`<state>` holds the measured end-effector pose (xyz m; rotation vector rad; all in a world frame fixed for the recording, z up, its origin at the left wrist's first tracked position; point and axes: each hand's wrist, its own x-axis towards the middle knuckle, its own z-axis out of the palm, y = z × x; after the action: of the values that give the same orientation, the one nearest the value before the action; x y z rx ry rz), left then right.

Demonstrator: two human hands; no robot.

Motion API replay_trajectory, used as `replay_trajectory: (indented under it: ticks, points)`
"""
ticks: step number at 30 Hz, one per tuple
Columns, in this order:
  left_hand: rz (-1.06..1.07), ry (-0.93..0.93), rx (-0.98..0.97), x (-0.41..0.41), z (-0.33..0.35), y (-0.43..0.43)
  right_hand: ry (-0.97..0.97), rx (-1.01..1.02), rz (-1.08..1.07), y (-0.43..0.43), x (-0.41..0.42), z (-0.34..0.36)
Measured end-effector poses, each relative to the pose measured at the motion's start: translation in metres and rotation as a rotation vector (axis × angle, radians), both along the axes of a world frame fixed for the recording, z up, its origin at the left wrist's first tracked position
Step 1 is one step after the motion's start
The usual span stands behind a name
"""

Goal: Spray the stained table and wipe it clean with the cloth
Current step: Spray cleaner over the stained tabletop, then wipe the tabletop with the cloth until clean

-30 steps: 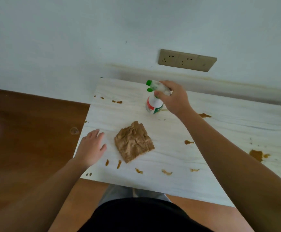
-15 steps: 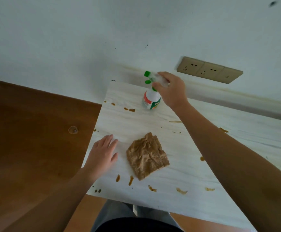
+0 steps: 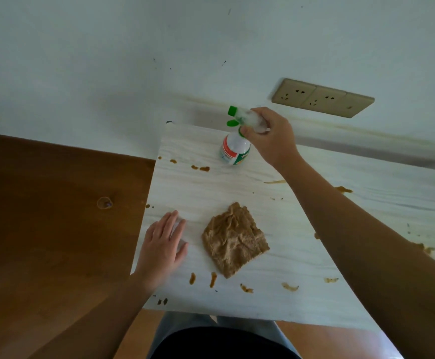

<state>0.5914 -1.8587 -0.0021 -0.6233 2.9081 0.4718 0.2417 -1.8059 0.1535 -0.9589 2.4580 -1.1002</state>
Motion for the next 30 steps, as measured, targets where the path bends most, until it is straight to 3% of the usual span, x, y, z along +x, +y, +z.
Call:
replay_trajectory:
  ticks: [14, 22, 27, 30]
  points:
    - [0.022, 0.009, -0.015, 0.001, -0.001, 0.006, -0.399, 0.466, -0.232, 0.169, 0.128, -0.099]
    - [-0.002, 0.019, -0.041, 0.001, 0.001, 0.002, -0.464, 0.528, -0.287, 0.166, 0.143, -0.102]
    - [-0.025, 0.022, -0.051, 0.003, 0.006, -0.003, -0.452, 0.416, -0.339, 0.154, 0.146, -0.102]
    - [-0.035, 0.011, -0.051, 0.002, 0.009, -0.003, -0.567, 0.402, -0.396, 0.151, 0.148, -0.104]
